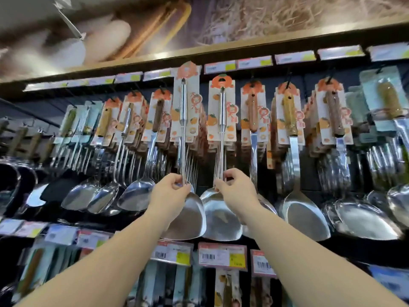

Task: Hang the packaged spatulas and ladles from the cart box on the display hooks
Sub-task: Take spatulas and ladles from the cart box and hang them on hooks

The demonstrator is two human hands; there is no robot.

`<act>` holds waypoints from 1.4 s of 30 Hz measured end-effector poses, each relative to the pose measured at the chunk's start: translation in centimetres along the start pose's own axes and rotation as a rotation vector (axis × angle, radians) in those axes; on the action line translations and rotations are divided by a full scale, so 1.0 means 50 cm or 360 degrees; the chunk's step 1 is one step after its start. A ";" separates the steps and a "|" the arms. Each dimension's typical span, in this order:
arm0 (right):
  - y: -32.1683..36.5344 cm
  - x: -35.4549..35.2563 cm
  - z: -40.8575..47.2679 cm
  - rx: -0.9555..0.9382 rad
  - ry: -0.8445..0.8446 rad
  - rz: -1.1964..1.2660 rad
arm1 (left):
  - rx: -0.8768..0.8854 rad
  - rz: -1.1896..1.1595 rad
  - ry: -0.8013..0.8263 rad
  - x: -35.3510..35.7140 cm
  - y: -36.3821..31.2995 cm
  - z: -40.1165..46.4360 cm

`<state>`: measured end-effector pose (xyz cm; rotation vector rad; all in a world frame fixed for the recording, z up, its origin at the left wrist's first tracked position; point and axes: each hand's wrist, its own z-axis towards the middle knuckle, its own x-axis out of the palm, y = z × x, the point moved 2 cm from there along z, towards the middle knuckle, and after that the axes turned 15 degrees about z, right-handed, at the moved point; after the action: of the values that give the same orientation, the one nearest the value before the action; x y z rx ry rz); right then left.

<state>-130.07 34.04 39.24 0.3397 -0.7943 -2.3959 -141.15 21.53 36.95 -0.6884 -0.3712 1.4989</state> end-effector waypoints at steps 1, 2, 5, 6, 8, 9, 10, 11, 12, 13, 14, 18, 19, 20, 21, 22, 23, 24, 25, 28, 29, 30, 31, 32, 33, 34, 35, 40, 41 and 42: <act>-0.001 0.005 0.009 -0.0011 -0.0013 -0.0019 | 0.0008 -0.0011 0.0011 0.002 0.008 0.010; -0.002 0.011 0.017 -0.0019 -0.0023 -0.0033 | 0.0022 -0.0015 0.0019 0.002 0.016 0.017; -0.005 0.022 0.044 -0.0037 -0.0064 -0.0076 | 0.0083 -0.0048 0.0011 0.001 0.030 0.035; -0.005 0.024 0.053 -0.0043 -0.0081 -0.0082 | 0.0102 -0.0059 0.0009 0.001 0.032 0.038; -0.003 0.026 0.070 -0.0045 -0.0125 -0.0066 | 0.0119 -0.0095 0.0028 0.001 0.037 0.044; -0.002 0.025 0.078 -0.0046 -0.0145 -0.0063 | 0.0120 -0.0118 0.0041 0.002 0.039 0.046; 0.001 0.025 0.084 -0.0046 -0.0155 -0.0065 | 0.0123 -0.0133 0.0047 0.002 0.041 0.048; 0.003 0.024 0.090 -0.0042 -0.0158 -0.0073 | 0.0127 -0.0140 0.0047 0.002 0.043 0.051; 0.005 0.025 0.094 -0.0036 -0.0155 -0.0086 | 0.0131 -0.0145 0.0048 0.002 0.045 0.052; 0.008 0.025 0.098 -0.0034 -0.0151 -0.0099 | 0.0133 -0.0150 0.0050 0.002 0.047 0.053; 0.011 0.025 0.099 -0.0039 -0.0145 -0.0105 | 0.0139 -0.0159 0.0058 0.002 0.049 0.054; 0.010 0.032 0.097 -0.0030 -0.0107 -0.0095 | 0.0140 -0.0188 0.0103 0.003 0.065 0.054; 0.008 0.035 0.095 -0.0021 -0.0090 -0.0088 | 0.0137 -0.0188 0.0097 0.002 0.069 0.054; 0.007 0.037 0.095 -0.0017 -0.0075 -0.0096 | 0.0133 -0.0186 0.0091 0.001 0.071 0.053; 0.005 0.039 0.095 -0.0018 -0.0069 -0.0117 | 0.0125 -0.0187 0.0088 0.000 0.073 0.053; 0.005 0.040 0.096 -0.0024 -0.0071 -0.0144 | 0.0119 -0.0194 0.0090 -0.001 0.075 0.051; 0.005 0.041 0.096 -0.0030 -0.0076 -0.0165 | 0.0115 -0.0197 0.0093 -0.001 0.077 0.051; 0.005 0.042 0.098 -0.0036 -0.0078 -0.0175 | 0.0115 -0.0191 0.0099 -0.002 0.079 0.049; 0.004 0.042 0.098 -0.0039 -0.0078 -0.0174 | 0.0114 -0.0181 0.0102 -0.002 0.082 0.049; -0.004 0.044 0.095 -0.0046 -0.0085 -0.0149 | 0.0109 -0.0171 0.0095 -0.002 0.089 0.049; -0.007 0.044 0.093 -0.0052 -0.0093 -0.0142 | 0.0108 -0.0162 0.0093 -0.002 0.092 0.049; -0.011 0.042 0.093 -0.0058 -0.0104 -0.0139 | 0.0107 -0.0157 0.0089 -0.003 0.093 0.049; -0.014 0.041 0.092 -0.0062 -0.0114 -0.0138 | 0.0104 -0.0155 0.0084 -0.003 0.095 0.048; -0.016 0.040 0.092 -0.0058 -0.0117 -0.0137 | 0.0104 -0.0152 0.0078 -0.003 0.096 0.047; -0.018 0.039 0.093 -0.0048 -0.0116 -0.0130 | 0.0106 -0.0150 0.0074 -0.003 0.096 0.046; -0.020 0.038 0.094 -0.0031 -0.0119 -0.0113 | 0.0109 -0.0149 0.0072 -0.003 0.096 0.046; -0.021 0.037 0.095 -0.0013 -0.0125 -0.0090 | 0.0108 -0.0153 0.0074 -0.002 0.097 0.046; -0.031 0.033 0.104 0.0075 -0.0068 -0.0064 | 0.0114 -0.0140 0.0074 0.003 0.098 0.045; -0.033 0.033 0.103 0.0088 -0.0058 -0.0065 | 0.0118 -0.0129 0.0081 0.005 0.098 0.045; -0.035 0.032 0.103 0.0076 -0.0071 -0.0095 | 0.0123 -0.0126 0.0092 0.007 0.098 0.045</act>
<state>-134.19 36.59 42.13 0.3343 -0.8744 -2.4507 -146.35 21.99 35.56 -0.6475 -0.2919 1.4080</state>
